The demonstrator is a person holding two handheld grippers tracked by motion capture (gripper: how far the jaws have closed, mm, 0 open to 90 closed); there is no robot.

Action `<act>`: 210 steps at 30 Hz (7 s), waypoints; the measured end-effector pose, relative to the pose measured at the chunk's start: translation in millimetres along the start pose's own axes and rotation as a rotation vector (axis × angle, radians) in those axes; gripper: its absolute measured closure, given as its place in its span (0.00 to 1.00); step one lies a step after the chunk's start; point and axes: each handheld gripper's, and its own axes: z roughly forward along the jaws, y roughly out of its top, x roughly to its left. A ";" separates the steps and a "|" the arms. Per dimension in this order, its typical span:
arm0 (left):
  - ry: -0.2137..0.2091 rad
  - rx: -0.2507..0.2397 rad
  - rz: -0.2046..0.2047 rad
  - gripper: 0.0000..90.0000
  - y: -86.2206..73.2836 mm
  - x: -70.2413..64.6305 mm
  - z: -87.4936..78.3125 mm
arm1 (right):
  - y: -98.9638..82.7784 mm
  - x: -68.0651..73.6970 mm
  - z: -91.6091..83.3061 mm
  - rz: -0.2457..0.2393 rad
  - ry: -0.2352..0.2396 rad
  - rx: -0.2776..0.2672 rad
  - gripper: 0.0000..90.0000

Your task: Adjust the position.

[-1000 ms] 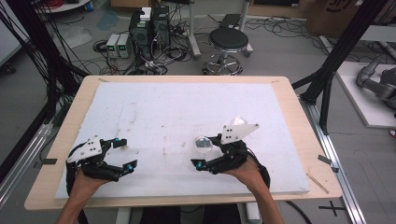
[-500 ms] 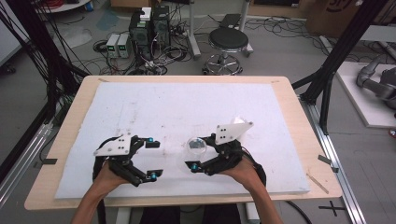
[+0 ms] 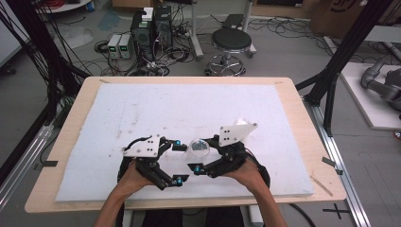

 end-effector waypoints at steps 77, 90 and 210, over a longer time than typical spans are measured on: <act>0.038 0.874 0.063 0.29 55.3 2.9 -27.1 | 40.7 18.2 9.2 -0.153 -0.071 0.613 0.19; 0.018 0.918 0.094 0.30 66.1 -0.4 -4.1 | 50.7 18.1 26.0 -0.164 -0.065 0.693 0.19; -0.067 -0.139 -0.022 0.25 -5.4 -5.1 -17.3 | -47.6 20.0 1.1 -0.093 -0.014 -0.119 0.47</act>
